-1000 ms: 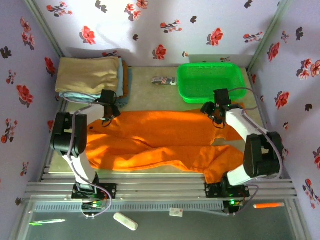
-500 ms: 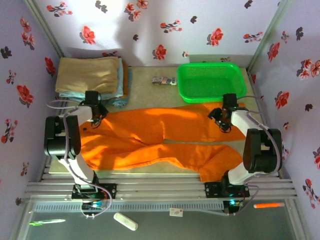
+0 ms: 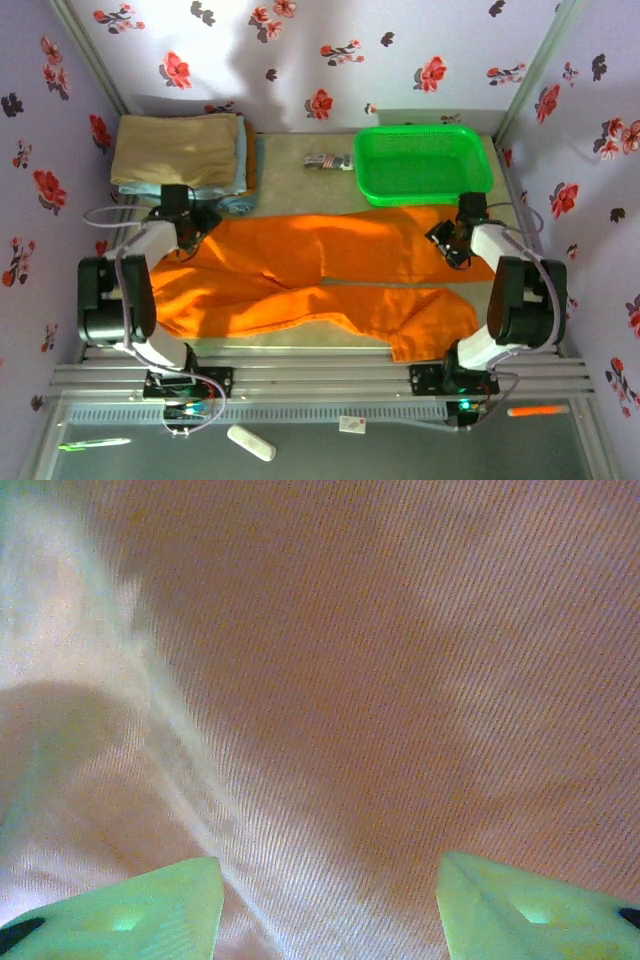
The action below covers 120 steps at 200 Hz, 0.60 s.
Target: Fold and stack the trousers
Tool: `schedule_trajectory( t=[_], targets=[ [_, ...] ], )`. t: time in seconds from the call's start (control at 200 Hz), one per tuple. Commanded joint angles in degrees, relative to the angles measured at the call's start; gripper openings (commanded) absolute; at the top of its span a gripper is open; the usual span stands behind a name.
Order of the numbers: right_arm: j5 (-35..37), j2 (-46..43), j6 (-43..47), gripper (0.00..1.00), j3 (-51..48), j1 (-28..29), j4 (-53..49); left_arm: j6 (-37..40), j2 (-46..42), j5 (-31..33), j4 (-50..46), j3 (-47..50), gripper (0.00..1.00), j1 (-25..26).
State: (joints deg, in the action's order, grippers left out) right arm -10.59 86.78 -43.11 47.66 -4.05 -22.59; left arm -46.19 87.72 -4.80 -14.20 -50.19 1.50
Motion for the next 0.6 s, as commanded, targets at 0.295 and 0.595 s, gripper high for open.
schedule_trajectory(
  t=[0.295,0.595],
  targets=[
    [-0.3,3.0,-0.6,0.58,-2.7,1.2,2.4,-5.7,-2.7,-0.9,11.6,13.0,0.86,13.5],
    [0.0,17.5,-3.7,0.56,9.7,-2.5,3.4,-5.4,6.9,-1.9,16.5,9.9,0.83,9.3]
  ],
)
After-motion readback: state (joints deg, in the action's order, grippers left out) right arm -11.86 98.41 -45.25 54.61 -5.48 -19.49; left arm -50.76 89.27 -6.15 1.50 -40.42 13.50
